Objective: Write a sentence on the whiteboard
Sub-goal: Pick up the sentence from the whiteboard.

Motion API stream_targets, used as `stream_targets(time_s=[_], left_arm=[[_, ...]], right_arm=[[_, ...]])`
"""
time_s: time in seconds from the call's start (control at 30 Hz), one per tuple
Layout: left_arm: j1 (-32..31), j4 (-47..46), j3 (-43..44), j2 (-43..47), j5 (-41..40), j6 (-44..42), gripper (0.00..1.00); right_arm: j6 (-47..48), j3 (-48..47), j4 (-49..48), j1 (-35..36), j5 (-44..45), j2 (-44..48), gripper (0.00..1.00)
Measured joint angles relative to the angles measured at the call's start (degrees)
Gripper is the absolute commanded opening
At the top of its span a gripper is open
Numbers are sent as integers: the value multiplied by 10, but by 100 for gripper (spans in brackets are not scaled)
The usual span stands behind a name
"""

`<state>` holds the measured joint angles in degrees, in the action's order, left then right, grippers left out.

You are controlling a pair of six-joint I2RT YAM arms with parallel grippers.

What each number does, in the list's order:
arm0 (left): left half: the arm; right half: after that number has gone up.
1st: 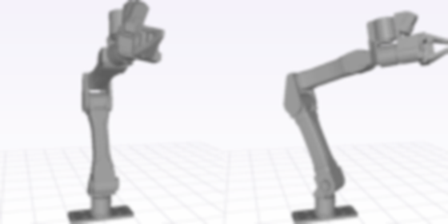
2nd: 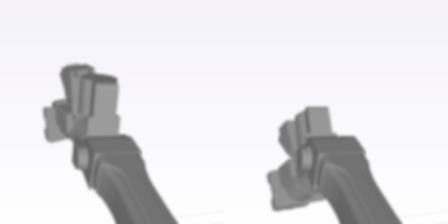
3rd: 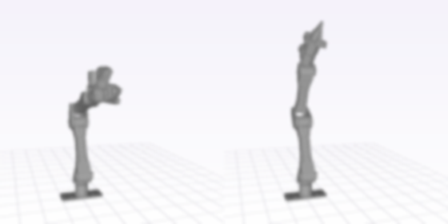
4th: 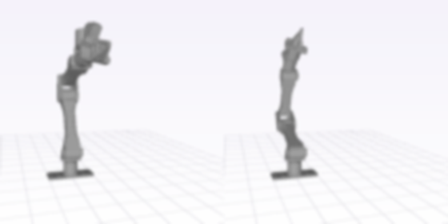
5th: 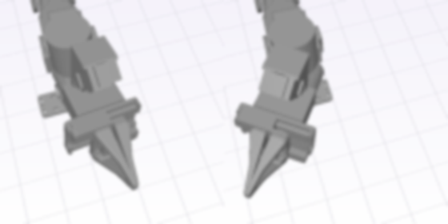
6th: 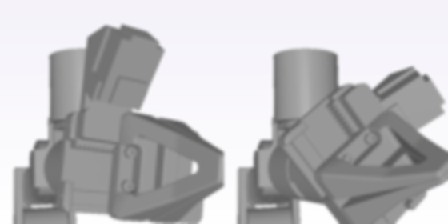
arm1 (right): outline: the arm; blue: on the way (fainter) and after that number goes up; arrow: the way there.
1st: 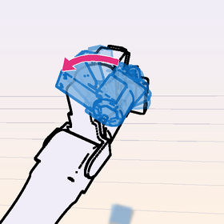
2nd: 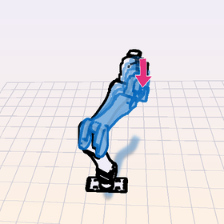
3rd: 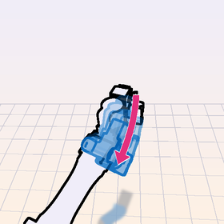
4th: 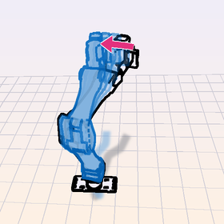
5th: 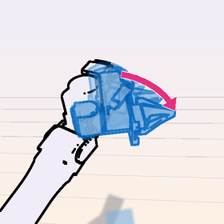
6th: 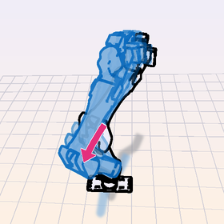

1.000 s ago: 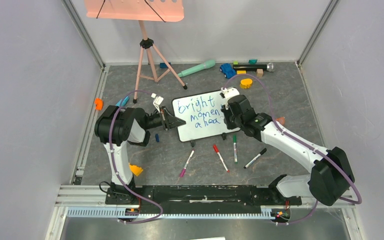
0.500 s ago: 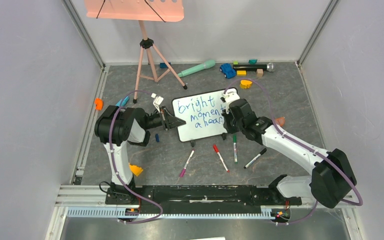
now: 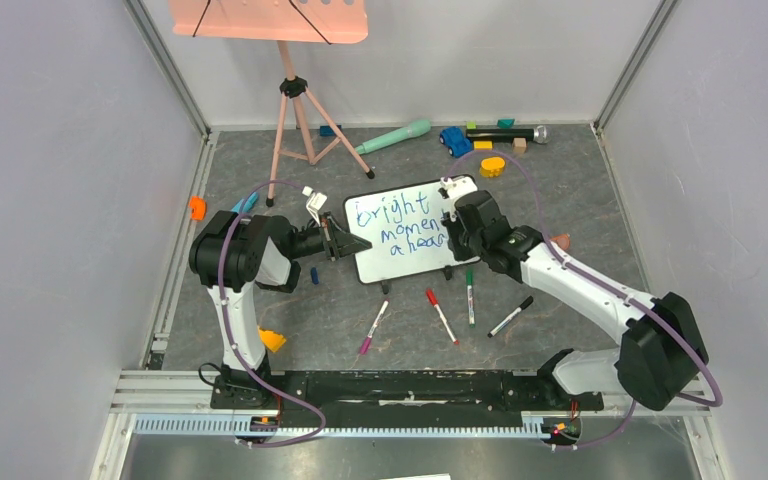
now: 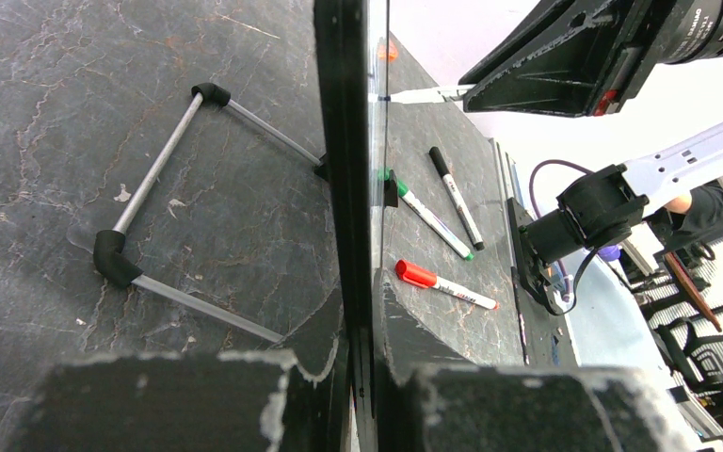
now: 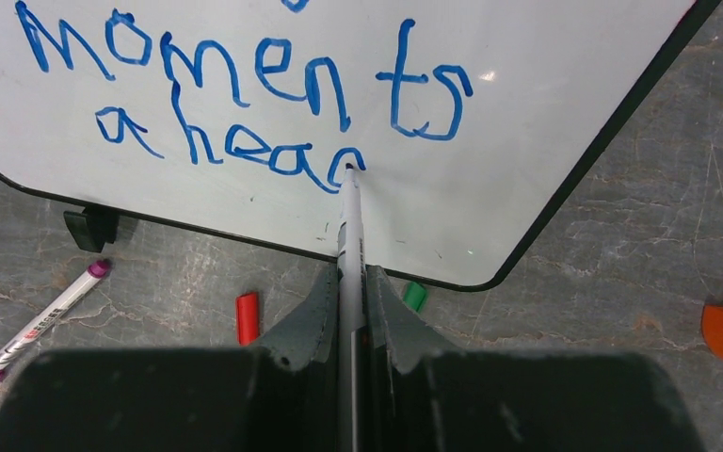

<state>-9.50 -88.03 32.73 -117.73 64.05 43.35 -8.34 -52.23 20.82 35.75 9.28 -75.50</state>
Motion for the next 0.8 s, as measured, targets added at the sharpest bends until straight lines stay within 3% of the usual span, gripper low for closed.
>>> stream_targets(time_s=[0.4,0.8], left_arm=[[0,0,0,0,0,0,2],[0,0,0,0,0,0,2]], right_arm=[[11,-45,7,-7,6,-19,0],[5,-16,-12,-7,5,-3,0]])
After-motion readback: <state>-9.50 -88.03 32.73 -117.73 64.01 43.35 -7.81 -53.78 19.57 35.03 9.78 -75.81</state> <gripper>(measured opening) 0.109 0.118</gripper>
